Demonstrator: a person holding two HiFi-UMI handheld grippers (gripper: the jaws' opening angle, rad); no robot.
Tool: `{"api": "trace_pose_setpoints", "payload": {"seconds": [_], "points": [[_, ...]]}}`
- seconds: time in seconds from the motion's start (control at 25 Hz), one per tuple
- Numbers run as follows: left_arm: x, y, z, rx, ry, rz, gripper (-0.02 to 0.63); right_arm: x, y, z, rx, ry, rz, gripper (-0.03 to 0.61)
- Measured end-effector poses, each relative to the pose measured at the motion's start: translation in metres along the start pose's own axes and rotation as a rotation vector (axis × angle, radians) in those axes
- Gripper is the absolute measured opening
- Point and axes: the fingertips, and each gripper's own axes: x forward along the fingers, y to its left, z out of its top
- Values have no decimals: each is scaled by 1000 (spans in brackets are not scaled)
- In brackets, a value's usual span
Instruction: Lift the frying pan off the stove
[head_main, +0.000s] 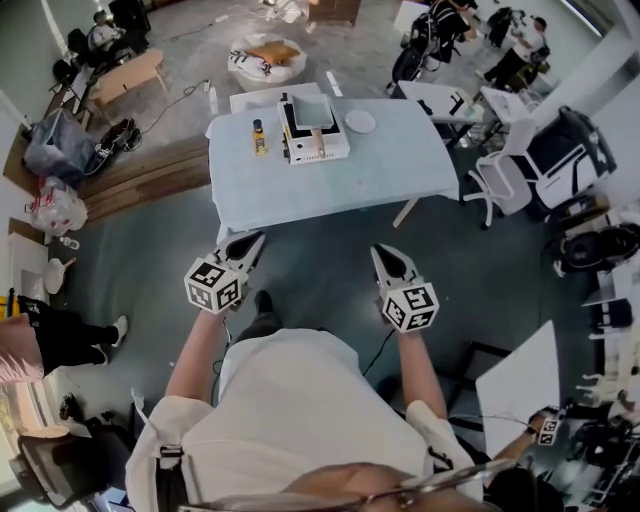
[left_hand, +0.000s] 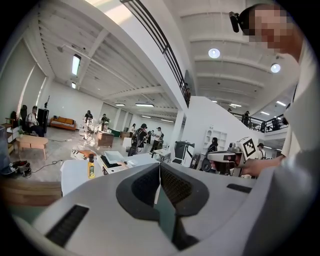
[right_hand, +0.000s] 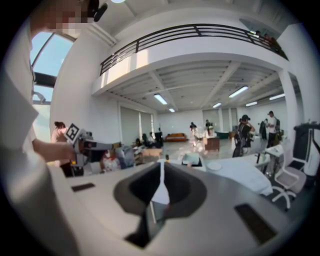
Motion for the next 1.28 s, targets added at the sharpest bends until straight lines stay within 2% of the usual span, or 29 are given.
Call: {"api": "trace_pose_setpoints", "payload": {"seconds": [0.52,1.28], "points": [[46,48,17,8,16,-43,32,58,-24,6,20,22,-21,35],[134,183,58,31,69,-164,32,197,-54,45,30,49,-118,35]]}}
